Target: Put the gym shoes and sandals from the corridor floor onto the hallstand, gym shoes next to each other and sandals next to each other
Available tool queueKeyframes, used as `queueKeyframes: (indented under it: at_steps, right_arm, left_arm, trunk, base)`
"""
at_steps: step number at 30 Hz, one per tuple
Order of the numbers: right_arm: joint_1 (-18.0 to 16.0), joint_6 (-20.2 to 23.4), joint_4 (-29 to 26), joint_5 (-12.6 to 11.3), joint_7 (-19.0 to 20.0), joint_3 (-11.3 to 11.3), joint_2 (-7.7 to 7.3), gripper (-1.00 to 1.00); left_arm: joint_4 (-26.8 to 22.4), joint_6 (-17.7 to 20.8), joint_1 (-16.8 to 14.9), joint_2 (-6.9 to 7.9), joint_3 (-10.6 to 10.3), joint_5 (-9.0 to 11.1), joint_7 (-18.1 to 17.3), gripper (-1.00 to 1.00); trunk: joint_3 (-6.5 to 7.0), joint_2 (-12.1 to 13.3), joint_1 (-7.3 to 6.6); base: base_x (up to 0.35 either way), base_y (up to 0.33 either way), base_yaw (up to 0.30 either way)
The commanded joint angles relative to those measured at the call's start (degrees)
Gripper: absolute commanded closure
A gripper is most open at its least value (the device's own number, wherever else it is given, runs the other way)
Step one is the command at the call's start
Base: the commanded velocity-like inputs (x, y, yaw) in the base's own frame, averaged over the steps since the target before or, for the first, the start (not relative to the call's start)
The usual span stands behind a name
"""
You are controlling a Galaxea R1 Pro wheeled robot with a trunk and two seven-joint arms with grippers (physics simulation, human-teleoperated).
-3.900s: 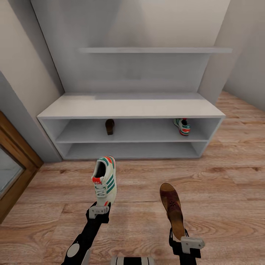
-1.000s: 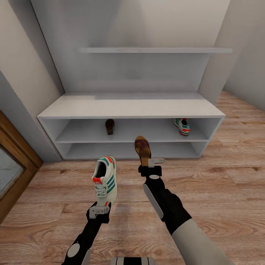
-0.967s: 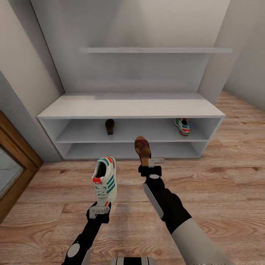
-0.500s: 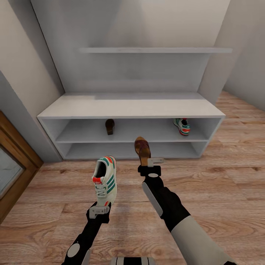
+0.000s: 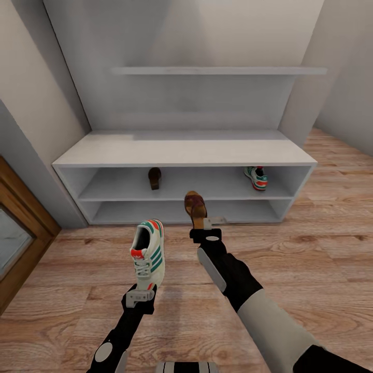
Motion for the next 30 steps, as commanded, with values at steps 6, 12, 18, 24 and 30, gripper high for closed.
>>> queueKeyframes:
  at_steps: [6,12,18,24,30]
  right_arm:
    - [-4.6,-0.8,7.1,-5.4,0.6,0.6,0.00,1.00]
    - [-8.6,-1.9,14.7,-7.8,3.1,1.5,0.00,1.00]
    - [-9.7,-2.3,17.4,-8.4,5.1,1.9,0.00,1.00]
    - [-9.9,-2.3,18.1,-8.6,5.7,2.0,0.00,1.00]
    - [-10.0,-2.1,18.6,-8.6,5.9,2.1,0.00,1.00]
  left_arm:
    - [0.0,0.0,0.0,-0.08,-0.2,-0.1,0.0,1.00]
    - [0.0,0.0,0.0,-0.11,-0.2,-0.1,0.0,1.00]
    - [0.0,0.0,0.0,-0.11,-0.1,-0.2,0.0,1.00]
    - [0.0,0.0,0.0,-0.11,0.0,-0.2,0.0,1.00]
    - [0.0,0.0,0.0,-0.08,0.0,-0.2,0.0,1.00]
  trunk:
    - [0.00,0.0,0.00]
    - [0.00,0.0,0.00]
    - [0.00,0.0,0.00]
    - [0.00,0.0,0.00]
    - [0.00,0.0,0.00]
  base:
    - [0.000,0.000,0.000]
    - [0.000,0.000,0.000]
    - [0.000,0.000,0.000]
    - [0.000,0.000,0.000]
    - [0.000,0.000,0.000]
